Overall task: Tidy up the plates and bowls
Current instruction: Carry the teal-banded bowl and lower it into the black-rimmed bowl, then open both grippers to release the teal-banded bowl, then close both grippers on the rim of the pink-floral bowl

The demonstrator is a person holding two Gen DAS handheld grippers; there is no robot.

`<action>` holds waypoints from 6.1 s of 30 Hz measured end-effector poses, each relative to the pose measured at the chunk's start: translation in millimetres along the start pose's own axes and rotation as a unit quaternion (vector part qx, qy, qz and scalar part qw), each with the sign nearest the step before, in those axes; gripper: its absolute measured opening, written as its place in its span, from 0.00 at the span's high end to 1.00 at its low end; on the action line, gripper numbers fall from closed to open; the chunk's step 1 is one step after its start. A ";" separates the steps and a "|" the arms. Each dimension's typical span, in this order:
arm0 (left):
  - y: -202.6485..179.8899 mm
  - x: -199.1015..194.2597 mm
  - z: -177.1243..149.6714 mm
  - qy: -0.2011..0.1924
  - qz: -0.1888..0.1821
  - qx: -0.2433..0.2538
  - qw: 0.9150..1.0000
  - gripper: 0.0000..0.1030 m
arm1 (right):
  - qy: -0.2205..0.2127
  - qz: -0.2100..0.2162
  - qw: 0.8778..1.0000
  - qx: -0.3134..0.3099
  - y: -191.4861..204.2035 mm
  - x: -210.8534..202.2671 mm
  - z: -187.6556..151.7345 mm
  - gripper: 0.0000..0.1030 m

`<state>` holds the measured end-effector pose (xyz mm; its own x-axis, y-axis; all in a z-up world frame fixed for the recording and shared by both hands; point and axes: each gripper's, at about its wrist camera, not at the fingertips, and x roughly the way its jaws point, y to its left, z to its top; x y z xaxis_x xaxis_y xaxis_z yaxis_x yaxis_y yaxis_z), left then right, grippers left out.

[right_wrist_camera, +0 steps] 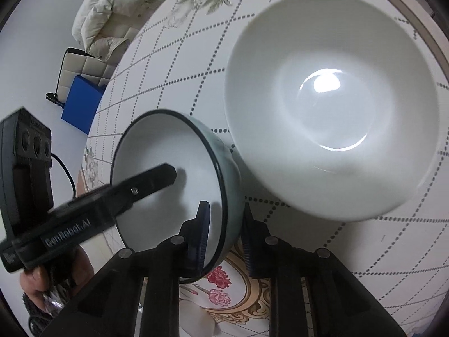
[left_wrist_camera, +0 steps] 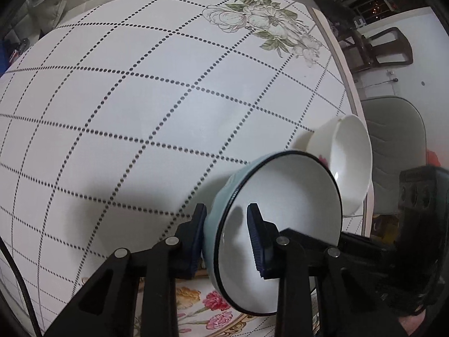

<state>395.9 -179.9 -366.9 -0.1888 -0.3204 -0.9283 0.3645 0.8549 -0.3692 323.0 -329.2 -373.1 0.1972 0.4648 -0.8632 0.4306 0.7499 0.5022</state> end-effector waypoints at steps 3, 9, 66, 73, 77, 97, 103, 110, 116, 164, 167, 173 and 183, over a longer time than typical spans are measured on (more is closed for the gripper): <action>1.4 -8.9 -9.9 -0.007 -0.003 -0.004 1.000 0.76 | -0.007 -0.002 1.000 -0.011 2.8 -11.4 -3.0 0.78; -3.1 -35.4 -33.1 -0.038 -0.011 -0.017 0.999 0.77 | -0.013 -0.008 0.999 -0.047 17.4 -34.3 -22.6 0.78; 52.4 -49.6 -257.1 0.019 0.096 -0.094 0.991 0.77 | 0.093 -0.074 0.978 -0.173 77.9 29.6 -248.1 0.81; 39.6 -46.7 -251.7 0.028 0.116 -0.084 0.989 0.77 | 0.093 -0.082 0.975 -0.183 80.9 26.0 -250.3 0.81; 28.8 -40.0 -248.5 0.033 0.146 -0.069 0.986 0.77 | 0.095 -0.087 0.974 -0.188 82.2 25.8 -251.6 0.81; 15.4 -5.5 -236.4 0.053 0.202 -0.047 0.977 0.77 | 0.080 -0.140 0.964 -0.211 99.9 38.5 -252.9 0.81; 34.4 -4.1 -236.8 0.044 0.180 -0.068 0.980 0.77 | 0.089 -0.123 0.972 -0.178 94.5 38.2 -245.3 0.78; 57.8 -6.3 -240.2 0.033 0.153 -0.096 0.983 0.77 | 0.111 -0.081 0.979 -0.147 82.1 30.3 -237.8 0.70; 62.5 -8.0 -245.8 0.023 0.153 -0.099 0.983 0.77 | 0.118 -0.085 0.980 -0.134 79.5 24.7 -240.9 0.68; -3.8 -133.1 -183.9 -0.090 0.184 -0.097 0.974 0.11 | -0.021 -0.173 0.975 -0.142 45.3 -90.2 -143.5 0.00; -30.2 -121.9 -138.0 -0.092 0.188 -0.067 0.976 0.11 | -0.050 -0.202 0.969 -0.132 27.6 -119.7 -101.3 0.00; -80.7 -78.4 -38.1 -0.083 0.134 -0.021 0.987 0.11 | -0.066 -0.204 0.973 -0.091 -21.4 -153.8 -10.9 0.00; -95.0 20.6 50.2 0.007 0.028 -0.043 0.999 0.47 | -0.014 -0.114 0.992 -0.049 -82.1 -111.8 76.5 0.44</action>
<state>403.2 -288.2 -353.2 -0.1839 -0.2654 -0.9464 0.2961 0.9032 -0.3109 333.0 -478.7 -321.8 0.1297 0.2650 -0.9555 0.3796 0.8770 0.2947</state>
